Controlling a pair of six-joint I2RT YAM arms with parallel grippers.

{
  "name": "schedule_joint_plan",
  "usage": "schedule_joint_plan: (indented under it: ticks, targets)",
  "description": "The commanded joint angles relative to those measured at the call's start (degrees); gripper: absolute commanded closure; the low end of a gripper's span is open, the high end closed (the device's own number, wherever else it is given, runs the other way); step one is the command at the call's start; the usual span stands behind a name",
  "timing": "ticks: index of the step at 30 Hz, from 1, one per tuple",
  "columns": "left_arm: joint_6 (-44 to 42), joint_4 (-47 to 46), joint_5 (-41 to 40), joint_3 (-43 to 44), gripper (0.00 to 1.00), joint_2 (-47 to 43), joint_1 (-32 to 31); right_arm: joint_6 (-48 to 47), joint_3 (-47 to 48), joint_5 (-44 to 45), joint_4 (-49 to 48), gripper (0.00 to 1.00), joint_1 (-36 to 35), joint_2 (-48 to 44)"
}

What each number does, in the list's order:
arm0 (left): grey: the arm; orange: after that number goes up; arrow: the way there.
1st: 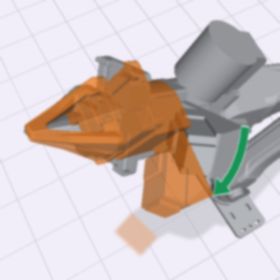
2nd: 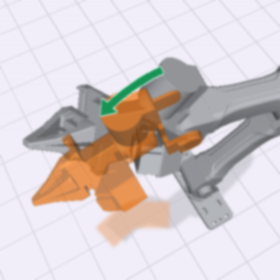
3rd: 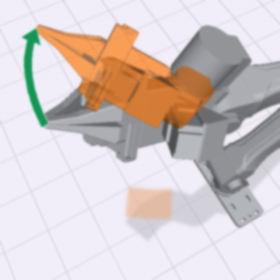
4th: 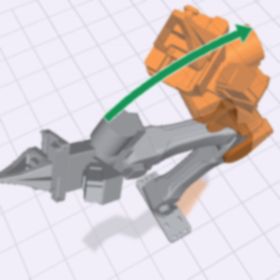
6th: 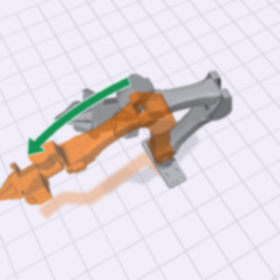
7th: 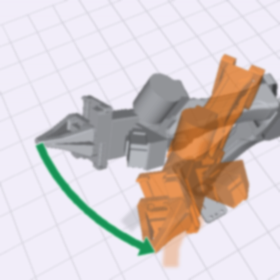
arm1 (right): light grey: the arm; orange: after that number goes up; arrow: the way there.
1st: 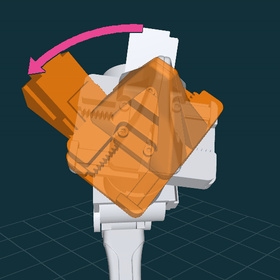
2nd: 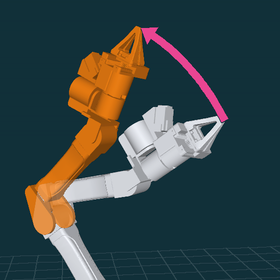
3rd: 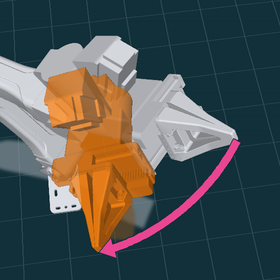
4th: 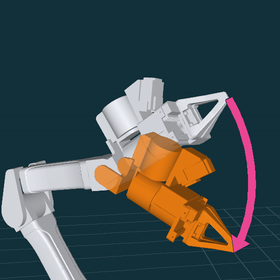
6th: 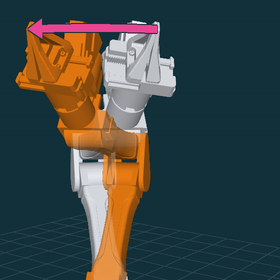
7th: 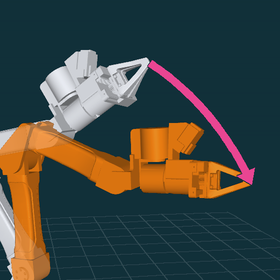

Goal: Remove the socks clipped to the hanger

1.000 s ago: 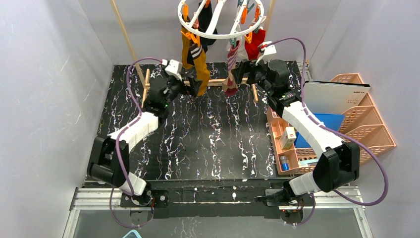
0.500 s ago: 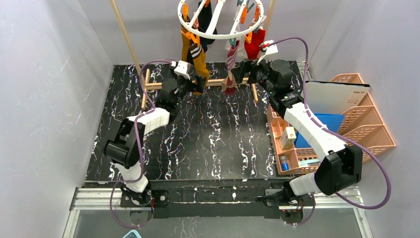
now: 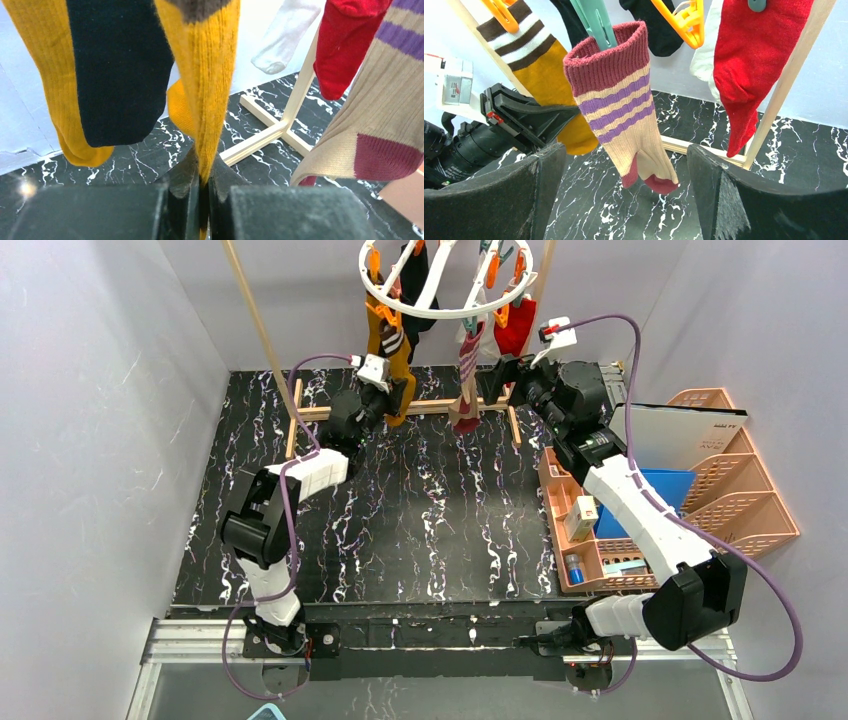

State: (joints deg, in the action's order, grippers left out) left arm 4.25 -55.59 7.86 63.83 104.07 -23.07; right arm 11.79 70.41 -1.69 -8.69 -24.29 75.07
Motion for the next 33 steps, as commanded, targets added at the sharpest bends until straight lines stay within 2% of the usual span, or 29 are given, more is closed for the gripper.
schedule_joint_plan:
  ticks: [1, 6, 17, 20, 25, 33]
  targets:
    - [-0.81, -2.06, 1.44, 1.63, 1.0, -0.09, -0.29, -0.47, 1.56, -0.96, -0.99, 0.02, -0.21, -1.0]
    - [-2.38, -0.83, 0.55, -0.35, 1.0, -2.04, -0.31, -1.05, 0.17, -4.44, -4.01, 0.03, -2.45, -2.25]
    - [-6.41, 1.71, -4.01, -3.19, 1.0, -5.02, -2.61, -2.53, 3.04, -4.03, -8.2, 0.03, -12.07, 2.04]
    - [-9.5, 3.46, -6.92, -3.29, 1.0, -5.72, -4.21, -3.74, 5.87, -0.1, -8.12, 0.03, -15.24, 4.65]
    - [-11.37, 4.35, -13.86, -4.5, 1.0, -7.43, -6.14, -4.36, 11.54, 12.8, -6.86, 0.07, -18.28, 9.71]
    - [-14.87, 4.29, -17.91, -7.05, 1.0, -10.06, -9.36, -3.61, 18.01, 21.29, -9.25, 0.17, -19.2, 14.92]
